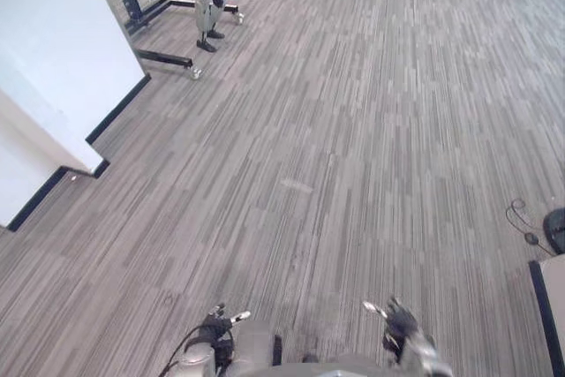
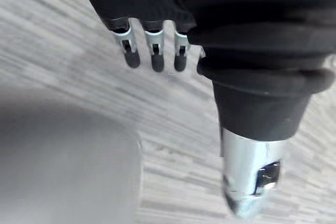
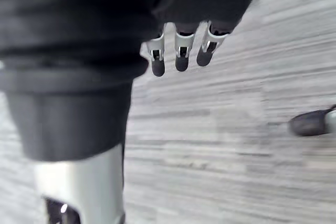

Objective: Organize washtable

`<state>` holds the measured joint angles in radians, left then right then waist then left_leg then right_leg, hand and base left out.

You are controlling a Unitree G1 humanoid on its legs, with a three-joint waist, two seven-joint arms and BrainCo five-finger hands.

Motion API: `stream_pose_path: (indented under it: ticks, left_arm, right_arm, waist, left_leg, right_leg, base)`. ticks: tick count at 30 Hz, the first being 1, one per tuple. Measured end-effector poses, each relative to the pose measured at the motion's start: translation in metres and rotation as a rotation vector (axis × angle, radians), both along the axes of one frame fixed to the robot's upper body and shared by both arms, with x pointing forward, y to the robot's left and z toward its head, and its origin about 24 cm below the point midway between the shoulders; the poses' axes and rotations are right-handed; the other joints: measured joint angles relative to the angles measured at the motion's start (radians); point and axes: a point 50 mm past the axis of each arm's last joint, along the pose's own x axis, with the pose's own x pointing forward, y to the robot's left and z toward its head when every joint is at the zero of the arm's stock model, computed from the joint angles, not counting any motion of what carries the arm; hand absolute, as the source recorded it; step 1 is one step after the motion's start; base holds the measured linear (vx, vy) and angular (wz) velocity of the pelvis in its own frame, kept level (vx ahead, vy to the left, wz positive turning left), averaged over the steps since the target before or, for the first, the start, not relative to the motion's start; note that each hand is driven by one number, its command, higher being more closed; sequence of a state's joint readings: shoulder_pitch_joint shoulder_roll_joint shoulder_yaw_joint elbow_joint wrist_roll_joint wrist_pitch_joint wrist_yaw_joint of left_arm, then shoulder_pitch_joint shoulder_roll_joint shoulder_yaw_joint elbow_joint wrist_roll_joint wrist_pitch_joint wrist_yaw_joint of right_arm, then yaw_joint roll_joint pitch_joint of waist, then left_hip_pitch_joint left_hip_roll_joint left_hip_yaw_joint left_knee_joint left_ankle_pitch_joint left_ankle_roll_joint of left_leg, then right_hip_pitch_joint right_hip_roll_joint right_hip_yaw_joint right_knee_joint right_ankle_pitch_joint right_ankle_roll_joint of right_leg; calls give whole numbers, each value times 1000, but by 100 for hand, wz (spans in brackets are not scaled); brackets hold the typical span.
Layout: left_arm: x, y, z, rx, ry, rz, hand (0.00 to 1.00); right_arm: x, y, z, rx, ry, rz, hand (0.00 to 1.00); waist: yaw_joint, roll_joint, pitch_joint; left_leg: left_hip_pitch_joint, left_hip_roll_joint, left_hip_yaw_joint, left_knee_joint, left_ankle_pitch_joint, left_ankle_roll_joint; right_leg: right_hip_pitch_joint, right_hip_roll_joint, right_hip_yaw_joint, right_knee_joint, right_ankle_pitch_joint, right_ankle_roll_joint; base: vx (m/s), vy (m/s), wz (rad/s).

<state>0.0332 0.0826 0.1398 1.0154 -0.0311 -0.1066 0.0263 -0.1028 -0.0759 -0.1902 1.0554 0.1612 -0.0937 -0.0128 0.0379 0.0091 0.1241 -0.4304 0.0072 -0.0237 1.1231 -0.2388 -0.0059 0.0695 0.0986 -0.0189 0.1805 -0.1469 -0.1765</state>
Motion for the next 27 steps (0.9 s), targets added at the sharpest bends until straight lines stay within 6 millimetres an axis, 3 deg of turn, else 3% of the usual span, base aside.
stream_pose_path:
  ticks: [1, 3, 4, 5, 6, 7, 8, 9, 10, 11, 12, 14, 16, 17, 18, 20, 22, 23, 24, 25, 27]
  left_arm:
    - [1, 2, 1, 5, -7, 3, 0]
    - [-7, 10, 0, 20, 8, 38, 0]
    - [-20, 10, -5, 25, 48, 44, 0]
    - [-31, 6, -10, 21, 93, 41, 0]
    - [-56, 6, -17, 18, 179, 65, 0]
    - [-68, 11, -19, 27, 225, 101, 0]
    - [-67, 18, -18, 46, 229, 93, 0]
    - [-65, 23, -17, 61, 231, 89, 0]
    - [-61, 28, -16, 80, 231, 68, 0]
    - [-54, 29, -15, 85, 229, 55, 0]
    - [-48, 27, -14, 87, 215, 30, 0]
    - [-36, 23, -12, 89, 182, -2, 0]
    - [-20, 19, -8, 86, 126, -21, 0]
    - [-3, 15, -3, 77, 73, -24, 0]
    - [7, 13, 1, 72, 36, -25, 0]
    - [12, 11, 2, 68, 17, -25, 0]
    - [2, 6, -2, 39, 38, 19, 0]
    - [-13, 4, -7, 20, 70, 59, 0]
    - [-15, 1, -8, 3, 71, 87, 0]
    - [-14, -3, -8, -15, 63, 107, 0]
    - [-17, -10, -10, -49, 69, 130, 0]
  right_arm:
    - [6, 2, 3, -1, -20, 8, 0]
    - [26, 9, 12, -14, -82, 56, 0]
    - [28, 6, 14, -31, -89, 73, 0]
    - [27, 1, 14, -45, -88, 69, 0]
    - [17, 0, 9, -50, -59, 62, 0]
    - [-4, 0, -1, -42, 2, 45, 0]
    - [-14, 1, -5, -37, 30, 34, 0]
    - [-23, 1, -9, -31, 55, 26, 0]
    - [-33, 3, -14, -23, 88, 17, 0]
    - [-43, 4, -18, -14, 130, 11, 0]
    - [-55, 3, -23, -6, 178, 2, 0]
    - [-67, -1, -26, 2, 203, 2, 0]
    - [-66, -7, -24, -11, 194, 7, 0]
    - [-65, -9, -24, -9, 188, -7, 0]
    - [-64, -12, -23, -6, 184, -27, 0]
    - [-67, -13, -24, 0, 195, -49, 0]
    - [-78, -18, -26, 3, 224, -90, 0]
    - [-89, -19, -29, 6, 249, -111, 0]
    - [-94, -17, -30, 15, 265, -124, 0]
    - [-97, -20, -31, 10, 275, -127, 0]
    - [-96, -27, -29, -13, 271, -118, 0]
  waist:
    - [6, 0, 3]
    - [34, -5, 12]
    - [39, 22, 1]
    - [40, 60, -7]
    - [40, 57, -16]
    - [30, 8, -37]
    - [24, -21, -43]
    - [21, -43, -46]
    - [0, -63, -39]
    - [-13, -75, -13]
    - [-23, -70, -7]
    - [-30, -37, 5]
    - [-36, -23, 0]
    - [-39, -22, 1]
    - [-47, -21, 2]
    - [-57, -45, 8]
    - [-58, -39, -7]
    - [-60, -26, -40]
    - [-58, -30, -45]
    - [-60, -21, -44]
    - [-52, 20, -24]
  left_leg:
    - [-23, 3, -1, -50, -5, 0]
    - [-48, 3, -41, -582, 51, -55]
    - [-32, 25, -86, -795, 97, -97]
    - [-43, 65, -102, -848, 111, -115]
    - [-58, 82, -18, -758, 221, -100]
    - [-58, 33, 28, -663, 231, -36]
    - [-48, 5, 39, -653, 205, -21]
    - [-38, -18, 45, -649, 187, -6]
    - [-5, -44, 41, -652, 171, 17]
    - [73, -64, 36, -670, 149, 36]
    - [169, -71, 34, -715, 133, 52]
    - [327, -55, 33, -840, 128, 60]
    - [403, -43, 28, -914, 119, 68]
    - [434, -39, 16, -941, 101, 73]
    - [452, -33, 2, -956, 85, 64]
    - [489, -42, -11, -943, 35, 31]
    - [537, -12, -18, -887, -53, 9]
    - [551, 17, -24, -828, -83, -18]
    - [495, 34, -15, -686, -82, -24]
    - [433, 55, -3, -531, -56, -63]
    - [278, 137, 35, -148, 57, -80]
  right_leg:
    - [14, -5, 11, -1, -2, -2]
    - [86, -65, 55, -1, -35, 36]
    - [108, -66, 91, -3, -57, 50]
    - [138, -60, 124, 10, -87, 53]
    - [158, -86, 151, 87, -164, 103]
    - [119, -151, 141, 273, -196, 163]
    - [81, -177, 135, 376, -174, 199]
    - [33, -195, 128, 480, -124, 265]
    - [-26, -215, 109, 624, -8, 332]
    - [-91, -246, 63, 806, -16, 318]
    - [-145, -262, -5, 898, -65, 242]
    - [-192, -236, -63, 796, -148, 206]
    - [-254, -195, -104, 554, -172, 206]
    - [-310, -178, -108, 384, -152, 224]
    - [-336, -172, -104, 172, -74, 237]
    - [-341, -185, -60, -20, 45, 269]
    - [-323, -159, -27, 20, 140, 239]
    - [-307, -134, -46, 40, 160, 211]
    - [-291, -127, -64, 55, 156, 171]
    - [-262, -119, -91, 49, 149, 172]
    - [-148, -76, -124, 1, 119, 139]
  base:
    - [545, 88, -66]
    - [451, 110, -84]
    - [24, 91, -94]
    - [-81, 145, -104]
    - [279, 282, -78]
    - [577, 276, -38]
    - [626, 221, 8]
    - [544, 132, 36]
    - [535, 115, 41]
    - [497, 43, 34]
    - [291, -49, 12]
    - [22, -95, -5]
    - [-198, -85, 3]
    - [-283, -48, 20]
    - [-286, -23, 25]
    - [-42, -64, 25]
    - [450, -215, 16]
    - [606, -268, 28]
    - [543, -236, 37]
    - [333, -197, 38]
    - [252, -136, 24]
